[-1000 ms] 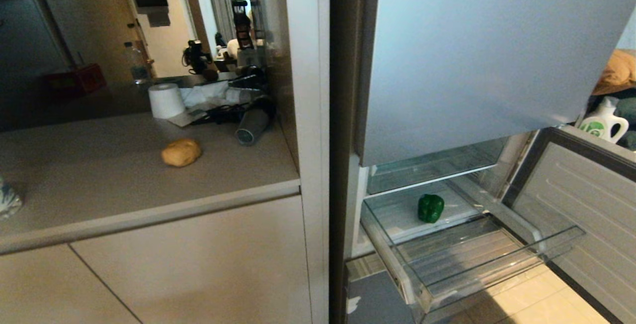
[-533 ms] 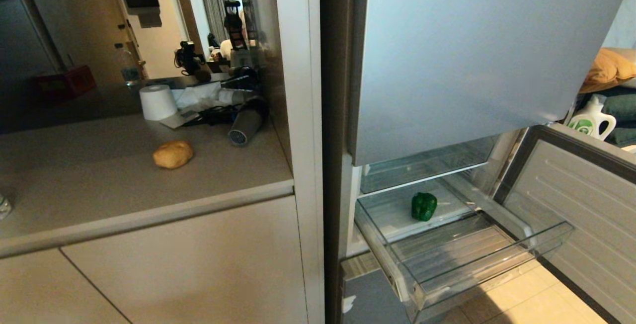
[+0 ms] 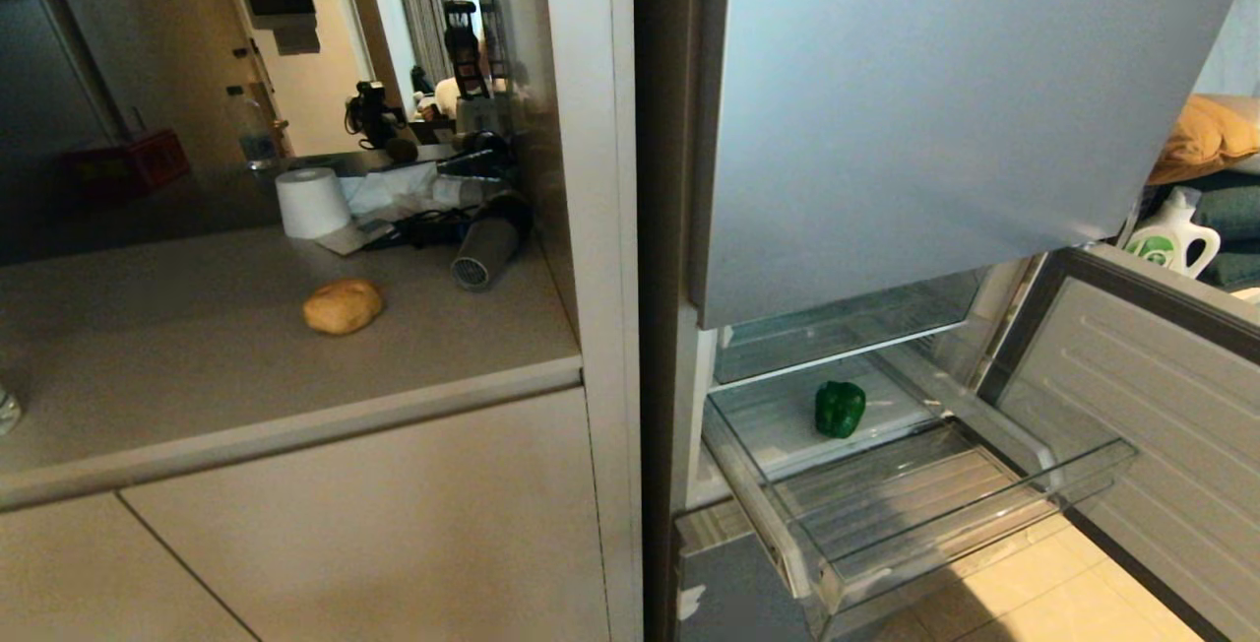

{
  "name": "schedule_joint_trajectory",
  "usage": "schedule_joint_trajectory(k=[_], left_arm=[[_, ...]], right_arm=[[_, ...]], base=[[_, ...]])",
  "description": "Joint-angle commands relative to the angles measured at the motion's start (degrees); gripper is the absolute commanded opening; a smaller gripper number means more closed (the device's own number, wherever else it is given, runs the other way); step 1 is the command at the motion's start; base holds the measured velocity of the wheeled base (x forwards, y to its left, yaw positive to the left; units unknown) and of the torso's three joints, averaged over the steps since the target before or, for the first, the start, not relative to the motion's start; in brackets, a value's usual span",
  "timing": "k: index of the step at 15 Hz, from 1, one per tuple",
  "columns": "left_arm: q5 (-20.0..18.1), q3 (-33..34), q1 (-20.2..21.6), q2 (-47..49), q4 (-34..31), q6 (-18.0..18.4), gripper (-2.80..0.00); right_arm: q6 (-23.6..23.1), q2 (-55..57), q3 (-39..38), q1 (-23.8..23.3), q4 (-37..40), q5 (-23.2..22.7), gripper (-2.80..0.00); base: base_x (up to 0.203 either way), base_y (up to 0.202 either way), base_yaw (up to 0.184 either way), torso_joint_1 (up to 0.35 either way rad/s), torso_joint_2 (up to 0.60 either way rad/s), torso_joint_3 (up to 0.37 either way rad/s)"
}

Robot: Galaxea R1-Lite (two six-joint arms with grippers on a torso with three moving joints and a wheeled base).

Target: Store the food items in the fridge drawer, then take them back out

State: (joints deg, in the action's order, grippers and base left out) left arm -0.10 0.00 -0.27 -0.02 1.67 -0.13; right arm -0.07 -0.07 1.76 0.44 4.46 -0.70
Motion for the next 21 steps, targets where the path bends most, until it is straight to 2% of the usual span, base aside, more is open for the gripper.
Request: schedule_joint_trajectory(k=[1,4,12,21], left_arm=[[0.0,0.6,0.0,0.0,0.0,0.0,-2.8],[0.0,0.6,0.0,0.0,0.1,0.0,-2.8],[0.0,0.6,0.0,0.0,0.1,0.0,-2.8],[0.0,0.6,0.0,0.0,0.1,0.0,-2.8]], right_arm=[[0.0,0.1,0.0,0.0,0.0,0.0,-2.8],[-0.1,0.1,0.0,0.0,0.0,0.0,-2.8],[-0.3,0.1,0.0,0.0,0.0,0.0,-2.8],[-0.5,0.1,-0.1,0.0,0.0,-0.1,-2.8]], base=[[0.0,0.0,0.0,0.0,0.0,0.0],[0.044,0.0,-0.001,-0.004,0.0,0.002],[0.186,0.0,-0.001,0.01,0.0,-0.002],[0.007,0.0,0.0,-0.002,0.0,0.001]])
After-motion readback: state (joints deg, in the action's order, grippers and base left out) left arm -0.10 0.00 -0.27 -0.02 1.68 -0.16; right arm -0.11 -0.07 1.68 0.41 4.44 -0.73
